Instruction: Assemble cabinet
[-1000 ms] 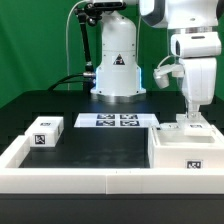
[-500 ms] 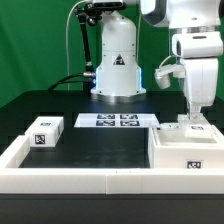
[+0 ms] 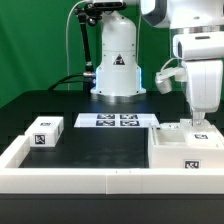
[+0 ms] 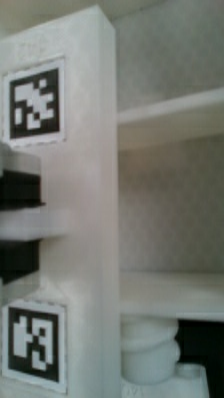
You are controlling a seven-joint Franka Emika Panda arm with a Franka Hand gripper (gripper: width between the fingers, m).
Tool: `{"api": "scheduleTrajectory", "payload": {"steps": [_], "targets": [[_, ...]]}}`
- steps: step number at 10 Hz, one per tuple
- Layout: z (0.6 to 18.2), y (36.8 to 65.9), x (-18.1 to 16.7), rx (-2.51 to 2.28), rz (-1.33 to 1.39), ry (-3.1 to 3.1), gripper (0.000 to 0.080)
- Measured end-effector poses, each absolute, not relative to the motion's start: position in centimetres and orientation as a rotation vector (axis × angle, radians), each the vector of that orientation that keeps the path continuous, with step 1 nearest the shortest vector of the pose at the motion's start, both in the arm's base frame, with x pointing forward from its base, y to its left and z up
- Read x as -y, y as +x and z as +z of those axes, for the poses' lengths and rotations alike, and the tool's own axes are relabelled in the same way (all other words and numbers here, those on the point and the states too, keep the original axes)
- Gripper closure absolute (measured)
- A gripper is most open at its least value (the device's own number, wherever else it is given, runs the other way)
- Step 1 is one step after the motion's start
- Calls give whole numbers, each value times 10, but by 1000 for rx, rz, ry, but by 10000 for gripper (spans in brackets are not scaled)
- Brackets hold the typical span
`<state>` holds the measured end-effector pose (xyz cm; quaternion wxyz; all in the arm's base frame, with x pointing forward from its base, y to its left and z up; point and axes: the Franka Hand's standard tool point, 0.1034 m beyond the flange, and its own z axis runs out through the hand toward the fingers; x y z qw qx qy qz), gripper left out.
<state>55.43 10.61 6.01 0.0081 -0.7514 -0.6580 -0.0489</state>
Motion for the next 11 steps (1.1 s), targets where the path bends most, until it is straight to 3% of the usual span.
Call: {"api": "scheduleTrajectory", "payload": {"steps": [3,6,8,9,11], "targets": [[60,575,-103,2109,-182,-2308,729],[60,575,-104,2106,-179,-2309,729],[60,575,-103,2105,-179,-2310,446],[60,575,-103,2105,-179,-2310,446],[60,575,-103,2105,-178,-2310,60]]}}
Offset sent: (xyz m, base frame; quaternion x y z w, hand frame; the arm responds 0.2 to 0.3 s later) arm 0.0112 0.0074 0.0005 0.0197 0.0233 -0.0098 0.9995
